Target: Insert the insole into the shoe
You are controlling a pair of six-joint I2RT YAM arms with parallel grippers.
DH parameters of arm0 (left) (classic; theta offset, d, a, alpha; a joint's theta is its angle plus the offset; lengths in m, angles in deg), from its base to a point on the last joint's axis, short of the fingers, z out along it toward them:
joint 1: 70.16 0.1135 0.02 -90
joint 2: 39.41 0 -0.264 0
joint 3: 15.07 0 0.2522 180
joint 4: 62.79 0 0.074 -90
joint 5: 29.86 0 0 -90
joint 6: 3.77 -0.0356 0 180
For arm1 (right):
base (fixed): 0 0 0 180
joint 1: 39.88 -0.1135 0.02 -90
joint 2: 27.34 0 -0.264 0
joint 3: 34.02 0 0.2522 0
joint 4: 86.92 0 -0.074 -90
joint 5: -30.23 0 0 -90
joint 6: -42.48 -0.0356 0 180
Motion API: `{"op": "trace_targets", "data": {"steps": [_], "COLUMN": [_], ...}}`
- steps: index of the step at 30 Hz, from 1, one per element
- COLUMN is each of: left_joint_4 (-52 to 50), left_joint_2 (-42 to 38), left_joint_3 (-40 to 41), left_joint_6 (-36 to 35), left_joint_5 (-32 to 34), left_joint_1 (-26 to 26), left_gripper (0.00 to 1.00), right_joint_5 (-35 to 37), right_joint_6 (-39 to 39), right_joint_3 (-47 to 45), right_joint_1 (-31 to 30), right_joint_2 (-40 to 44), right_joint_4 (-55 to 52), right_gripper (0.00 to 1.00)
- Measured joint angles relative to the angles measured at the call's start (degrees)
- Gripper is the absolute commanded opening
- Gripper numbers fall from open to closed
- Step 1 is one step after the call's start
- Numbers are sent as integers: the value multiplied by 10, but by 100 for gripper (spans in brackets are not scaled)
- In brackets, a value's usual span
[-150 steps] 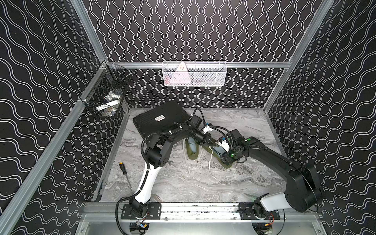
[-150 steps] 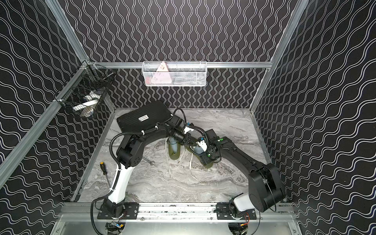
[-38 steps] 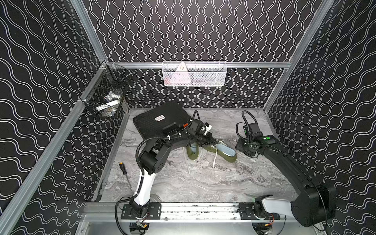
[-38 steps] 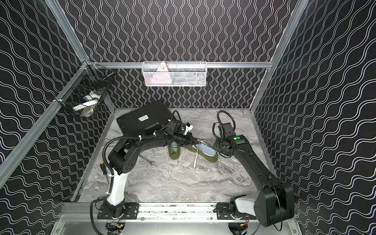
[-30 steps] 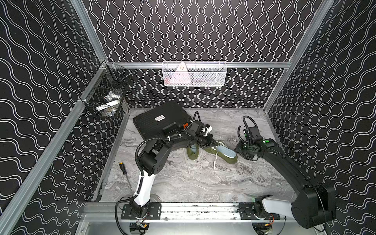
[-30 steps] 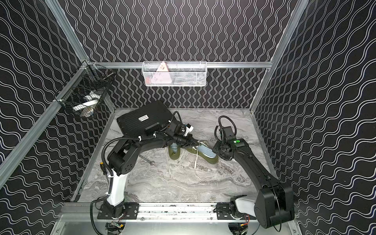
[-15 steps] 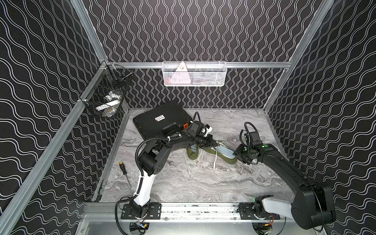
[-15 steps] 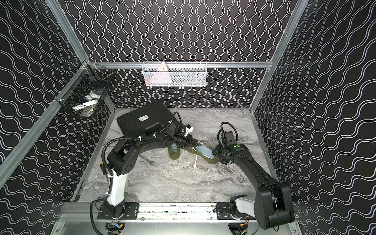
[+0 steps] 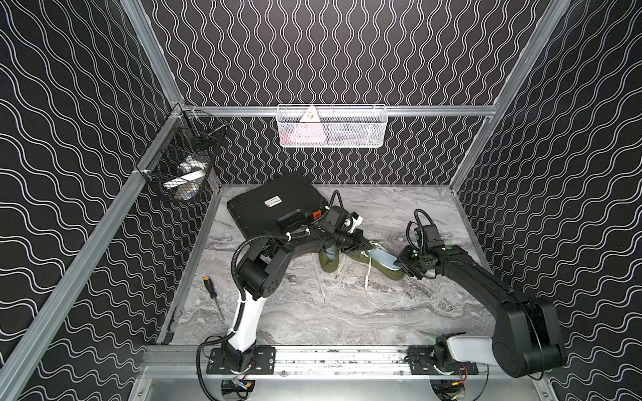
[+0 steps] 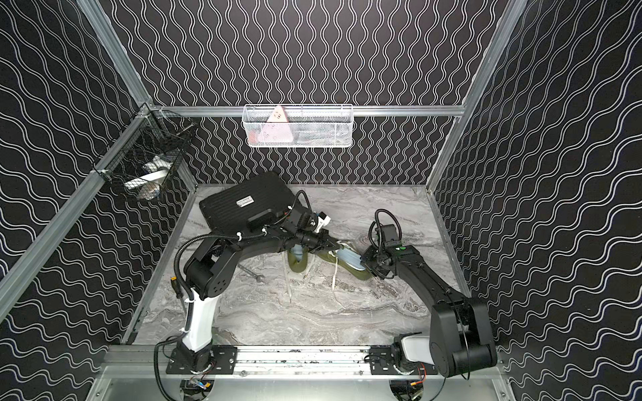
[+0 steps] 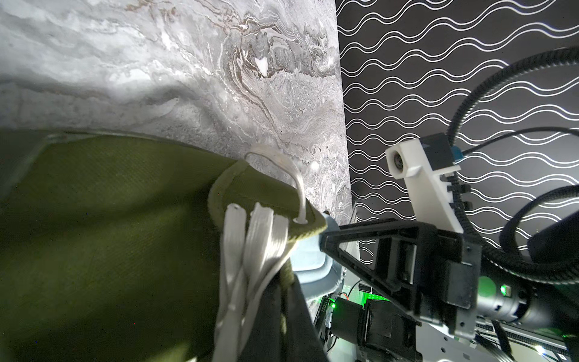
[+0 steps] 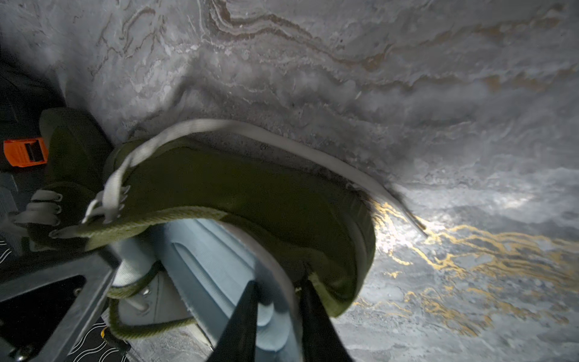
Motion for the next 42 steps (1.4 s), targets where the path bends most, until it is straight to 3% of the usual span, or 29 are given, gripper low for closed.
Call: {"op": "trace_targets", "data": {"steps": [3,13,22,35,40,42], "left_joint_4": [0,5,7,9,9,9], "left_joint_2": [0,10,18,19,19,19], "left_joint_3": [0,-4,-14,-14,-13,-11], "left_joint_6": [0,3,9,11,11,10], "left_joint_5": [0,-9,-12,-14,-14,-17], "left_joint_1": [0,0,1,1,1,1], "left_gripper": [0,0,0,0,0,0], "right_joint_5": [-4,10,82,164,170,170], "right_joint_6": [5,86,144,134,131,130], "right_joint_3": [3,64,89,113,120,122], "right_joint_1": [0,-5,-66,-97,-96,-95], "right_joint_2": [-7,-72,-118,-176,-161,-146], "right_joint_4": [0,-44,-69,-105,-117,-121], "right_gripper": [0,0,0,0,26,42]}}
